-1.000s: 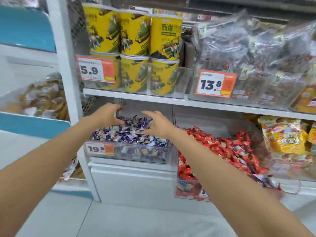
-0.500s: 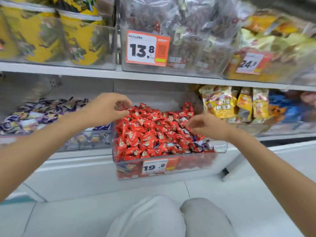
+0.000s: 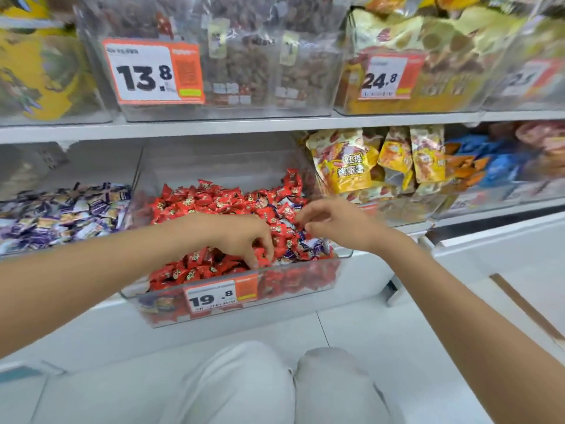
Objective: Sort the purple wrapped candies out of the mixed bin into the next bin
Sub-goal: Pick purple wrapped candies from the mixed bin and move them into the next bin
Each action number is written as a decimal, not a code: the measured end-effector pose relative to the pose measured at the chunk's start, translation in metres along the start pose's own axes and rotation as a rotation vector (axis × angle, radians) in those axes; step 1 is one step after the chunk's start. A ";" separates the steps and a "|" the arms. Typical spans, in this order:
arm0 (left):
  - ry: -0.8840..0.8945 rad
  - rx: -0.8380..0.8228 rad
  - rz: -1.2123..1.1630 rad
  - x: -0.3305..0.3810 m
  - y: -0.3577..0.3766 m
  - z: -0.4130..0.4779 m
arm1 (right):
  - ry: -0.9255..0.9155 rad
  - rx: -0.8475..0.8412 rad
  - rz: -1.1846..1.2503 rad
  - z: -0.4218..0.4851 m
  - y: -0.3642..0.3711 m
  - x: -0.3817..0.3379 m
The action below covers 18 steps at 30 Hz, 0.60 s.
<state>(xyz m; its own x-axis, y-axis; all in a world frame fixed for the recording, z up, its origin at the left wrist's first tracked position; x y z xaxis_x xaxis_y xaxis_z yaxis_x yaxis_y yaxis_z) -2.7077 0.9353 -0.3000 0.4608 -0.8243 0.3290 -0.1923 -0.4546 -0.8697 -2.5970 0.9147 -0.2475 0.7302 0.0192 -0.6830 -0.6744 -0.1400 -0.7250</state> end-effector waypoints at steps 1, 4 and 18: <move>-0.030 0.039 0.003 -0.009 -0.009 -0.004 | -0.003 0.001 0.013 0.000 -0.001 0.000; -0.129 0.236 0.079 -0.045 -0.052 -0.029 | -0.011 -0.001 0.042 0.001 -0.001 -0.001; -0.196 0.364 0.003 -0.079 -0.041 -0.070 | -0.107 -0.405 -0.455 0.044 0.114 -0.025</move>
<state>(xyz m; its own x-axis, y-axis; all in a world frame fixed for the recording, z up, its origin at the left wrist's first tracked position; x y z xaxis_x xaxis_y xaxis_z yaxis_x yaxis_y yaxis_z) -2.7970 0.9959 -0.2648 0.6240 -0.7295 0.2802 0.1085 -0.2742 -0.9555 -2.6976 0.9418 -0.3171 0.9057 0.2612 -0.3339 -0.1876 -0.4593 -0.8683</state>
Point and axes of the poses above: each hand's wrist, its own z-axis towards the middle knuckle, its own y-axis out of the palm, x = y × z, the point moved 10 cm from there along z, towards the middle knuckle, and after that the axes turned 5 degrees about y, right-handed, at the moved point
